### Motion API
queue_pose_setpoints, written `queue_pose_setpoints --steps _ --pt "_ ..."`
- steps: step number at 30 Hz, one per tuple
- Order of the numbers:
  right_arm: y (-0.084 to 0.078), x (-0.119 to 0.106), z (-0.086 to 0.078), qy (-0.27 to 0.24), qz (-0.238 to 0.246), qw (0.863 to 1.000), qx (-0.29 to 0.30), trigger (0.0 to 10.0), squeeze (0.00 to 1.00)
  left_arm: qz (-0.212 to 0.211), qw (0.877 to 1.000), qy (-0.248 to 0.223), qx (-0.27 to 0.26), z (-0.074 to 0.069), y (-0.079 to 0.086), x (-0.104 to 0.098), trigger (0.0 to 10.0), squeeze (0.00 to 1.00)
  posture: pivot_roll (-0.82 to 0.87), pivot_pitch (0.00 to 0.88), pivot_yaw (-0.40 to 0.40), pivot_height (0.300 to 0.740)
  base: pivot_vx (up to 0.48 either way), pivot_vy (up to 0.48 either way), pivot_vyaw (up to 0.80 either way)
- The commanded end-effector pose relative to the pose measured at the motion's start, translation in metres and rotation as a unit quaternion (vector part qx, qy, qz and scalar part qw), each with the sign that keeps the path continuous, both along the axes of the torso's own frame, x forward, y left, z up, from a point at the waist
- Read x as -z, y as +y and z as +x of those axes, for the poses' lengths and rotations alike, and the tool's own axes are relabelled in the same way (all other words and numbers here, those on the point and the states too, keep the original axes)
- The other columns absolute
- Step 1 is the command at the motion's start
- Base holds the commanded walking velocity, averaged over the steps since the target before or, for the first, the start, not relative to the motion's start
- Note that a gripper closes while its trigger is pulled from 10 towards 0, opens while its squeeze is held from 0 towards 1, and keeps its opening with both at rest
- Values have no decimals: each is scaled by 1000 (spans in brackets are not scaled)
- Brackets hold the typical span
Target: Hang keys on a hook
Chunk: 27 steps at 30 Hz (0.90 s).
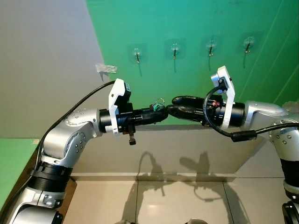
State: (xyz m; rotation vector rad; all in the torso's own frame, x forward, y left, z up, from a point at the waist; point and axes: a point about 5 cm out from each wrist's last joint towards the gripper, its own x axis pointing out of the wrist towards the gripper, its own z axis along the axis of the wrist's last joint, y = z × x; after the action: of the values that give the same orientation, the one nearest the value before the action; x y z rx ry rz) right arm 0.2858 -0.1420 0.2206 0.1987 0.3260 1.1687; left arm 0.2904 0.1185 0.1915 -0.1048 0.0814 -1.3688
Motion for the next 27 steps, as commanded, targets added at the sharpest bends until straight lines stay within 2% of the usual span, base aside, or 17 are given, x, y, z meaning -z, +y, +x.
queue_pose_setpoints --steps 1,10,27 --pt "3 -7 -3 -17 -1 1000 -13 10000 0 7 1000 -11 -2 3 1 -4 0 0 -268 18 112 740 0 0 0" --pt "10 -19 -6 -25 28 999 -33 10000 0 10 1000 -13 -1 4 0 -4 0 0 -267 13 111 740 0 0 0" --pt "14 -24 -9 -25 42 998 -41 10000 0 12 1000 -15 1 4 -3 -3 0 0 -271 13 110 740 0 0 0"
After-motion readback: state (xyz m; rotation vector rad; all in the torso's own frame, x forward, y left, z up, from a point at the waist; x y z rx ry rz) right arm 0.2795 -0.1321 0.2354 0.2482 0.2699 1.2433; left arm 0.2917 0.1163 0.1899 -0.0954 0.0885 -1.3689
